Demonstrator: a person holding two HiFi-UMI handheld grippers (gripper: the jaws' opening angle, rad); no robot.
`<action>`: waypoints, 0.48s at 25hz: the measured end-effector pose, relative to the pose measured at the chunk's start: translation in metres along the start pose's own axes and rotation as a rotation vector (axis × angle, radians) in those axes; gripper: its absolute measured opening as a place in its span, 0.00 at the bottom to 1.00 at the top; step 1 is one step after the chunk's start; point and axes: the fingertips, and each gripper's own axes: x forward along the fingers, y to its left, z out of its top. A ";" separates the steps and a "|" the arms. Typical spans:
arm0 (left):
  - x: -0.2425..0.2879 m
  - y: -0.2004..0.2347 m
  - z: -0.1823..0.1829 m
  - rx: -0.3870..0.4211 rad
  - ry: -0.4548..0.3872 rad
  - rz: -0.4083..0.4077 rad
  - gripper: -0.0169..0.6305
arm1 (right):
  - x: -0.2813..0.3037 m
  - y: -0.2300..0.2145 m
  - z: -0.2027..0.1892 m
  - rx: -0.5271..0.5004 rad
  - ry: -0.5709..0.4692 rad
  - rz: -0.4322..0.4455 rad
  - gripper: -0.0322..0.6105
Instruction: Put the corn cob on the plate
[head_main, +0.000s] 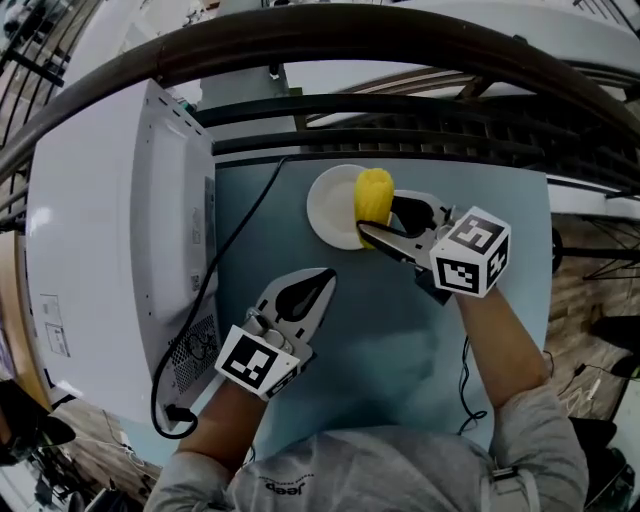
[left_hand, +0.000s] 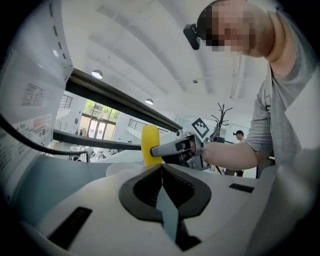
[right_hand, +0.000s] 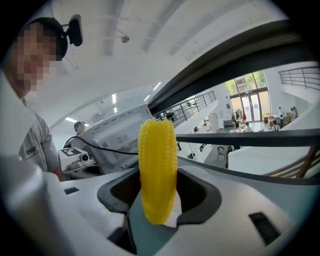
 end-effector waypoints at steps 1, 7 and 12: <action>0.000 0.000 0.000 0.000 -0.003 0.000 0.06 | 0.002 -0.001 -0.002 -0.002 0.011 -0.002 0.41; 0.000 0.006 -0.005 -0.007 -0.003 0.008 0.06 | 0.015 -0.006 -0.010 -0.002 0.045 -0.008 0.41; -0.001 0.005 -0.004 -0.014 -0.011 0.005 0.06 | 0.020 -0.010 -0.010 0.009 0.051 -0.022 0.41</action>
